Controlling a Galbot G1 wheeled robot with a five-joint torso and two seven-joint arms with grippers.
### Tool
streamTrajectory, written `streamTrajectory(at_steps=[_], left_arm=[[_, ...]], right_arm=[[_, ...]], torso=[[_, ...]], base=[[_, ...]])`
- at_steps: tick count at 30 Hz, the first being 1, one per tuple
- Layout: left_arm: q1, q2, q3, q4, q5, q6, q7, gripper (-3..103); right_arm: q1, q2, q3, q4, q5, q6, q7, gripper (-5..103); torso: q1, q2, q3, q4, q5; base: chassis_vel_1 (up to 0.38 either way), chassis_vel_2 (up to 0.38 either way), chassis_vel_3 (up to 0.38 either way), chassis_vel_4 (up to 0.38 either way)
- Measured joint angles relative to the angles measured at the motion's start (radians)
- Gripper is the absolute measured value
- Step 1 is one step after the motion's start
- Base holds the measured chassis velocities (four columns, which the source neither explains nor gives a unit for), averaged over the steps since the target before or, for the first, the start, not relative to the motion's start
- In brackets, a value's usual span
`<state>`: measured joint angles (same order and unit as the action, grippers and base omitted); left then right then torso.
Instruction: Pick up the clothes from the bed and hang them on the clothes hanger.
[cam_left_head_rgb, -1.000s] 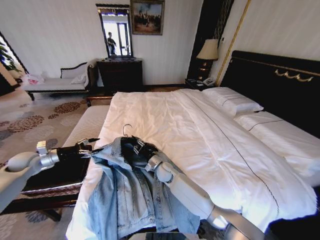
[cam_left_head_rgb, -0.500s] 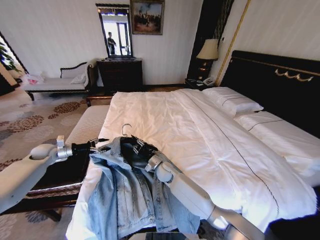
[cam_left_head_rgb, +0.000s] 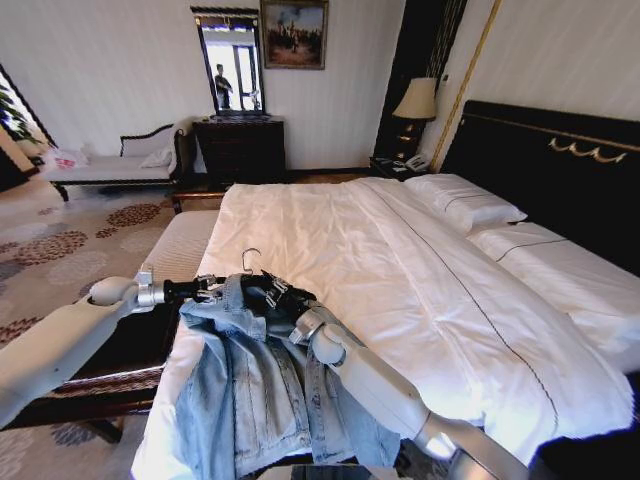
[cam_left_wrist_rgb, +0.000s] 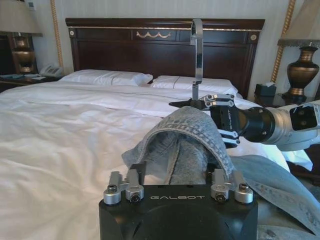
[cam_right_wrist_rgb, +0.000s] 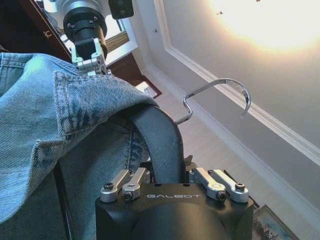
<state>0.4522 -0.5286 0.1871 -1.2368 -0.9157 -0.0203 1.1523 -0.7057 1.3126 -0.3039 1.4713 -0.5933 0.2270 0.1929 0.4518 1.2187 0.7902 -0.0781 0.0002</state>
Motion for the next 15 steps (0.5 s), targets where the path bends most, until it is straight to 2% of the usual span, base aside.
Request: streamTrajectory(at_steps=[1,4,5,7,10,15], left_arm=[[-0.002,0.0,0.007,-0.002,-0.002,0.0,0.0,52],[-0.002,0.001,0.014,-0.007,-0.005,0.003,-0.001,46],[-0.002,0.004,0.022,-0.015,-0.012,0.011,-0.004,35],[-0.002,0.005,0.026,-0.017,-0.014,0.012,-0.004,35],[0.0,0.006,0.033,-0.023,-0.015,0.013,-0.002,22],[0.006,0.008,0.033,-0.028,-0.026,0.016,-0.003,22]], right_arm=[[-0.001,0.0,0.001,0.0,-0.001,0.0,0.0,28],[-0.002,0.0,0.002,0.0,-0.004,0.001,0.0,28],[-0.003,0.0,0.002,0.0,-0.007,0.003,0.0,28],[-0.003,0.0,0.002,0.001,-0.009,0.003,0.0,28],[-0.005,0.002,0.004,0.002,-0.015,0.005,0.0,28],[-0.008,0.004,0.005,0.004,-0.024,0.008,0.001,28]], torso=[[0.0,0.0,0.0,0.0002,0.0],[0.0,0.0,0.0,0.0002,-0.0001],[0.0,0.0,0.0,0.0002,0.0],[0.0,0.0,0.0,0.0003,0.0],[0.0,0.0,0.0,0.0001,-0.0002],[0.0,0.0,0.0,0.0001,-0.0002]], base=[[0.0,0.0,0.0,0.0],[0.0,0.0,0.0,0.0],[0.0,0.0,0.0,0.0],[0.0,0.0,0.0,0.0],[0.0,0.0,0.0,0.0],[0.0,0.0,0.0,0.0]])
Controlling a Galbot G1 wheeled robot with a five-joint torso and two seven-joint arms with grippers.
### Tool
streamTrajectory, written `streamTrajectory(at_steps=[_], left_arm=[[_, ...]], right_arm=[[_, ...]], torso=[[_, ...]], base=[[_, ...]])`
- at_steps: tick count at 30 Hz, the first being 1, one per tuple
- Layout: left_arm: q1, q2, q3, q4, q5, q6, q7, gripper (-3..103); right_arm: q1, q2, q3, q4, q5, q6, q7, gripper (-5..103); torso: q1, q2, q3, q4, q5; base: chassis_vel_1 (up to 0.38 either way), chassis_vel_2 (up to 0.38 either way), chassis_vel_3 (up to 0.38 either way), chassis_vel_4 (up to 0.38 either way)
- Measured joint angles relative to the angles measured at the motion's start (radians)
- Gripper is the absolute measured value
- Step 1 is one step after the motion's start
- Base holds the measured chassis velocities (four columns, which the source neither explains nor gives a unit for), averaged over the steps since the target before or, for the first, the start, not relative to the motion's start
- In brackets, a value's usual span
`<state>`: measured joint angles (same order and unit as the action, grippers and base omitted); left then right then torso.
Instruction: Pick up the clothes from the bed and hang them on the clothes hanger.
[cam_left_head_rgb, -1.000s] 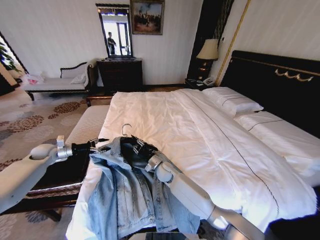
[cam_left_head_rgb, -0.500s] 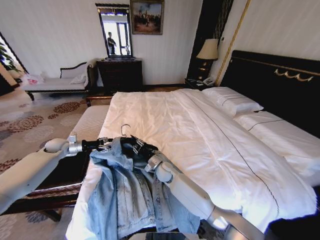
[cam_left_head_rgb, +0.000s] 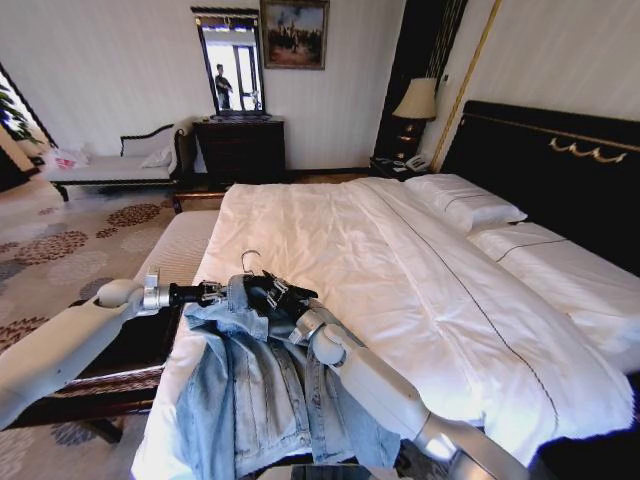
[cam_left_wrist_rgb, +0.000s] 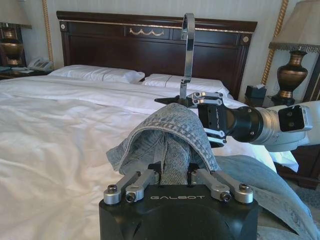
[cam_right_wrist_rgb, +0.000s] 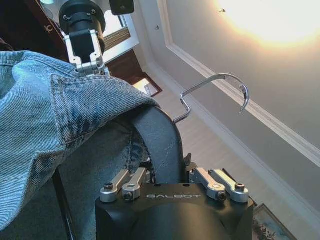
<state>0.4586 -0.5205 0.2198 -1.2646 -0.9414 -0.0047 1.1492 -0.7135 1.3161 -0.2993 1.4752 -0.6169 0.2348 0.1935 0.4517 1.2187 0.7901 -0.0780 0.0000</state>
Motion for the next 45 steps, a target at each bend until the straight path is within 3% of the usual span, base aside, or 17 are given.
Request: streamTrajectory(at_steps=[15,23,24,26,27,29,30,32,33,36,37,39,40,41,42,43,45], left_arm=[[0.068,0.006,-0.082,-0.027,0.002,-0.035,-0.031,22],[0.131,0.008,-0.138,-0.055,0.008,-0.042,-0.085,22],[0.136,0.008,-0.144,-0.054,0.008,-0.042,-0.102,22],[0.141,0.008,-0.149,-0.055,0.009,-0.044,-0.108,19],[0.15,0.009,-0.157,-0.056,0.012,-0.049,-0.104,18],[0.16,0.01,-0.166,-0.057,0.014,-0.051,-0.103,18],[0.162,0.011,-0.168,-0.058,0.014,-0.052,-0.103,18],[0.168,0.014,-0.172,-0.063,0.015,-0.054,-0.102,18],[0.171,0.014,-0.175,-0.066,0.018,-0.055,-0.1,18],[0.173,0.014,-0.178,-0.07,0.021,-0.056,-0.099,18],[0.177,0.014,-0.181,-0.075,0.022,-0.057,-0.1,18],[0.181,0.014,-0.185,-0.079,0.023,-0.059,-0.1,18],[0.189,0.014,-0.194,-0.085,0.023,-0.062,-0.1,18],[0.199,0.014,-0.206,-0.09,0.023,-0.066,-0.102,18],[0.199,0.014,-0.206,-0.09,0.023,-0.066,-0.102,18],[0.204,0.014,-0.212,-0.093,0.021,-0.068,-0.105,18],[0.224,0.014,-0.232,-0.103,0.015,-0.075,-0.106,18]], right_arm=[[-0.01,-0.007,-0.006,0.021,0.023,0.004,0.003,28],[-0.015,-0.016,-0.012,0.031,0.042,0.003,0.009,25],[-0.016,-0.016,-0.019,0.036,0.042,0.004,0.009,33],[-0.016,-0.014,-0.025,0.043,0.045,0.006,0.006,33],[-0.014,-0.021,-0.02,0.043,0.06,0.001,-0.004,44],[-0.008,-0.027,-0.015,0.045,0.101,0.001,-0.029,44],[-0.004,-0.03,-0.012,0.045,0.112,0.001,-0.033,54],[0.004,-0.039,-0.011,0.046,0.129,0.002,-0.04,54],[0.009,-0.048,-0.011,0.051,0.136,0.004,-0.043,65],[0.008,-0.061,-0.011,0.063,0.152,0.004,-0.043,65],[-0.006,-0.08,-0.008,0.089,0.198,-0.004,-0.038,77],[-0.023,-0.1,-0.004,0.112,0.244,-0.024,-0.031,77],[-0.053,-0.132,0.002,0.15,0.332,-0.064,-0.015,87],[-0.087,-0.171,0.01,0.187,0.43,-0.105,0.001,87],[-0.087,-0.171,0.01,0.187,0.43,-0.105,0.001,87],[-0.112,-0.205,0.015,0.214,0.508,-0.14,0.013,96],[-0.174,-0.264,0.031,0.273,0.69,-0.212,0.046,100]], torso=[[0.0,0.0,0.0,-0.0001,-0.0001],[0.0,0.0,0.0,-0.0003,-0.0002],[0.0,0.0,0.0,-0.0003,-0.0003],[0.0,0.0,0.0,0.0,0.001],[0.0,0.0,0.0,0.0004,0.0],[0.0,0.0,0.0,-0.0001,-0.0002],[0.0,0.0,0.0,-0.0001,-0.0002],[0.0,0.0,0.0,0.0,0.0],[0.0,0.0,0.0,0.0001,0.0],[0.0,0.0,0.0,0.0,0.0],[0.0,0.0,0.0,0.0001,0.0001],[0.0,0.0,0.0,0.0002,0.0002],[0.0,0.0,0.0,0.0003,0.0002],[0.0,0.0,0.0,0.0003,0.0002],[0.0,0.0,0.0,0.0003,0.0002],[0.0,0.0,0.0,0.0,0.0002],[0.0,0.0,0.0,-0.0009,0.0002]], base=[[0.0,0.0,0.0,0.0],[0.0,0.0,0.0,0.0],[0.0,0.0,0.0,0.0],[0.0,0.0,0.0,0.0],[0.0,0.0,0.0,0.0],[0.0,0.0,0.0,0.0],[0.0,0.0,0.0,0.0],[0.0,0.0,0.0,0.0],[0.0,0.0,0.0,0.0],[0.0,0.0,0.0,0.0],[0.0,0.0,0.0,0.0],[0.0,0.0,0.0,0.0],[0.0,0.0,0.0,0.0],[0.0,0.0,0.0,0.0],[0.0,0.0,0.0,0.0],[0.0,0.0,0.0,0.0],[0.0,0.0,0.0,0.0]])
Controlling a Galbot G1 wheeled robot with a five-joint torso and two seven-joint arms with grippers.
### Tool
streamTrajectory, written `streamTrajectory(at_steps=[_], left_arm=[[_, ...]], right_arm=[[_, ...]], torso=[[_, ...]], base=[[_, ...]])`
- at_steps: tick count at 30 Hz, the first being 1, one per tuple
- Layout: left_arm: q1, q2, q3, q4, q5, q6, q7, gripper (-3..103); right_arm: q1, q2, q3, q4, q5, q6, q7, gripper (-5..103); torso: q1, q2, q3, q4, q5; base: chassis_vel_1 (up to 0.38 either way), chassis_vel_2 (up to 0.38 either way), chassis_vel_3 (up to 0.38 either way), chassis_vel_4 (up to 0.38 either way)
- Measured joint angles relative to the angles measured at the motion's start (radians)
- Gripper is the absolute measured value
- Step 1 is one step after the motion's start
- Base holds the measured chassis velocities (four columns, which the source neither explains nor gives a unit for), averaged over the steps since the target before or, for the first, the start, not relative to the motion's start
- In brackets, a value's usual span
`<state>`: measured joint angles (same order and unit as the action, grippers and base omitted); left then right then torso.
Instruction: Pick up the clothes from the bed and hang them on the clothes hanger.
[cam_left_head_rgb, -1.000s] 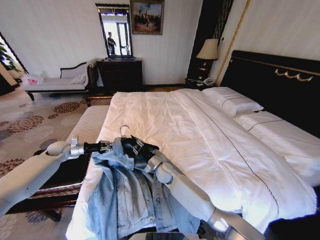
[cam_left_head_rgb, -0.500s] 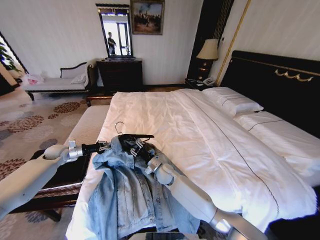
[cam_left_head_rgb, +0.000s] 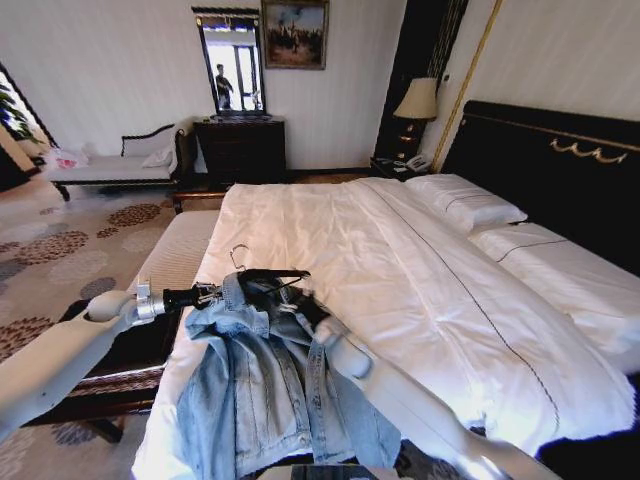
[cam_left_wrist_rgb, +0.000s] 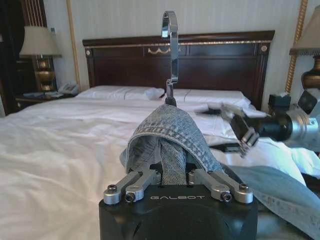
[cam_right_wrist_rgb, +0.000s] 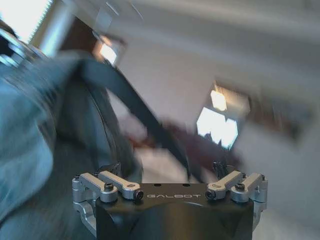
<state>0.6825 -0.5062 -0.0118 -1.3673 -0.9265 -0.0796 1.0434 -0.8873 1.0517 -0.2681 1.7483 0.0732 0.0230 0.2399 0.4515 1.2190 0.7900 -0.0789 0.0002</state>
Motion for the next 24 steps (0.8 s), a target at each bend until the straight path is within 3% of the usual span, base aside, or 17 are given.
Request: streamTrajectory(at_steps=[1,3,7,17,24], left_arm=[[0.022,-0.003,-0.026,-0.005,-0.002,-0.003,0.0,18],[0.03,-0.004,-0.034,-0.008,-0.003,-0.004,0.0,18],[0.106,-0.007,-0.087,-0.058,-0.006,-0.017,-0.001,18],[0.245,-0.017,-0.173,-0.126,0.028,-0.038,-0.014,18],[0.308,-0.007,-0.225,-0.138,0.038,-0.055,0.002,18]], right_arm=[[-0.031,-0.027,0.012,0.024,0.112,-0.038,0.019,100],[-0.04,-0.033,0.017,0.03,0.154,-0.051,0.025,100],[-0.032,-0.038,0.034,0.033,0.418,-0.131,0.046,100],[0.072,-0.051,0.013,0.01,0.641,-0.231,0.084,100],[0.08,-0.066,0.005,0.02,0.711,-0.27,0.086,100]], torso=[[0.0,0.0,0.0,0.0001,0.0001],[0.0,0.0,0.0,0.0002,0.0001],[0.0,0.0,0.0,0.0012,0.0],[0.0,0.0,0.0,0.0011,-0.0002],[0.0,0.0,0.0,0.0008,-0.0001]], base=[[0.0,0.0,0.0,0.0],[0.0,0.0,0.0,0.0],[0.0,0.0,0.0,0.0],[0.0,0.0,0.0,0.0],[0.0,0.0,0.0,0.0]])
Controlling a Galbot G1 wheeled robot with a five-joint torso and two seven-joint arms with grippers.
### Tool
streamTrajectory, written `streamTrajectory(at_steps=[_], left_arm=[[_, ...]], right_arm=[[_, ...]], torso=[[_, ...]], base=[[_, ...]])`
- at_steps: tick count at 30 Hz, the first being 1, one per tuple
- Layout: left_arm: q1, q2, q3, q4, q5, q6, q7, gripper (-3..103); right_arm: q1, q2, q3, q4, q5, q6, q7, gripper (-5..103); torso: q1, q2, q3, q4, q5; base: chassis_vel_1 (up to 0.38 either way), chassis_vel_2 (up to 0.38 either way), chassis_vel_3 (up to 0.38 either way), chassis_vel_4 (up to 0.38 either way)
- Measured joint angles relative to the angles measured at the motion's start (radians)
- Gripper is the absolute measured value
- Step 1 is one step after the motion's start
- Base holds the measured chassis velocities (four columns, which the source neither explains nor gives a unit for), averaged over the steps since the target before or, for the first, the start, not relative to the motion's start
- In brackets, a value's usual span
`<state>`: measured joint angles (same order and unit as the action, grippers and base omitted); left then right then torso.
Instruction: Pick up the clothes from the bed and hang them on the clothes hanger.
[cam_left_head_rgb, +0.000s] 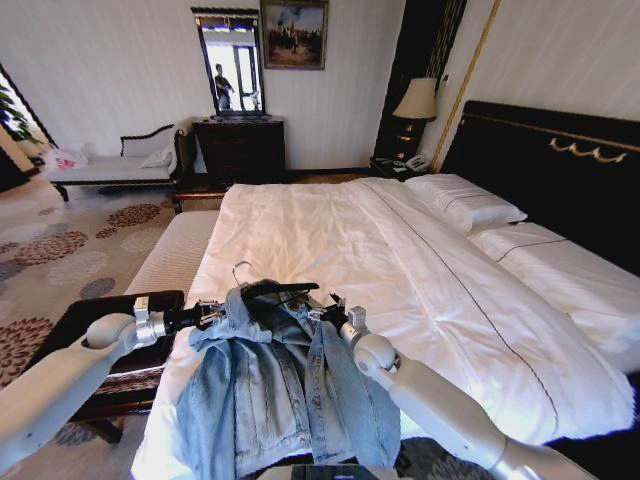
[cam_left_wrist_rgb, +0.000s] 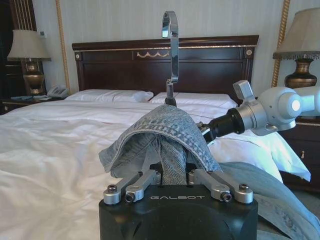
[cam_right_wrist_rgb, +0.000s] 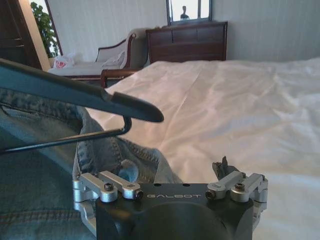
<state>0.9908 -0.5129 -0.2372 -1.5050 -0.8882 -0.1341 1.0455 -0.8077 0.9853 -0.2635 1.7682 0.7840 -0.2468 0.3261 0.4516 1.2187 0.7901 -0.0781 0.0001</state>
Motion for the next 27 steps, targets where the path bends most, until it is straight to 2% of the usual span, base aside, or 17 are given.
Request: streamTrajectory(at_steps=[3,4,6,7,9,15,17,19,27], left_arm=[[0.007,0.001,-0.009,-0.003,0.0,-0.001,0.002,18],[0.004,0.002,-0.01,-0.003,-0.001,-0.001,0.003,18],[0.0,0.003,-0.01,-0.003,-0.003,-0.001,0.003,18],[-0.002,0.003,-0.011,-0.003,-0.005,-0.001,0.003,18],[-0.005,0.003,-0.019,0.002,-0.013,-0.001,0.005,18],[0.002,-0.011,-0.025,0.017,-0.015,-0.01,0.02,18],[0.004,-0.021,-0.025,0.018,-0.014,-0.011,0.022,18],[0.006,-0.034,-0.025,0.014,-0.01,-0.012,0.022,18],[0.015,-0.026,-0.04,0.007,-0.01,-0.012,0.032,18]], right_arm=[[0.007,-0.017,-0.006,0.001,-0.011,-0.014,-0.039,100],[0.012,-0.03,-0.008,0.001,-0.026,-0.015,-0.067,91],[0.014,-0.038,-0.008,0.007,-0.025,-0.015,-0.081,91],[0.014,-0.045,-0.007,0.014,-0.022,-0.015,-0.09,97],[0.008,-0.064,0.0,0.037,-0.008,-0.013,-0.119,100],[0.04,-0.074,-0.025,0.013,-0.036,-0.007,-0.17,100],[0.066,-0.077,-0.037,-0.005,-0.035,-0.02,-0.2,100],[0.114,-0.083,-0.059,-0.045,-0.043,-0.035,-0.252,100],[0.158,-0.109,-0.095,-0.071,-0.028,-0.082,-0.328,100]], torso=[[0.0,0.0,0.0,0.0001,-0.0002],[0.0,0.0,0.0,0.0001,-0.0002],[0.0,0.0,0.0,0.0001,-0.0002],[0.0,0.0,0.0,0.0,-0.0001],[0.0,0.0,0.0,-0.0002,-0.0001],[0.0,0.0,0.0,0.0003,0.0],[0.0,0.0,0.0,0.0007,-0.0002],[0.0,0.0,0.0,0.0001,-0.0002],[0.0,0.0,0.0,0.0,-0.0001]], base=[[0.0,0.0,0.0,0.0],[0.0,0.0,0.0,0.0],[0.0,0.0,0.0,0.0],[0.0,0.0,0.0,0.0],[0.0,0.0,0.0,0.0],[0.0,0.0,0.0,0.0],[0.0,0.0,0.0,0.0],[0.0,0.0,0.0,0.0],[0.0,0.0,0.0,0.0]])
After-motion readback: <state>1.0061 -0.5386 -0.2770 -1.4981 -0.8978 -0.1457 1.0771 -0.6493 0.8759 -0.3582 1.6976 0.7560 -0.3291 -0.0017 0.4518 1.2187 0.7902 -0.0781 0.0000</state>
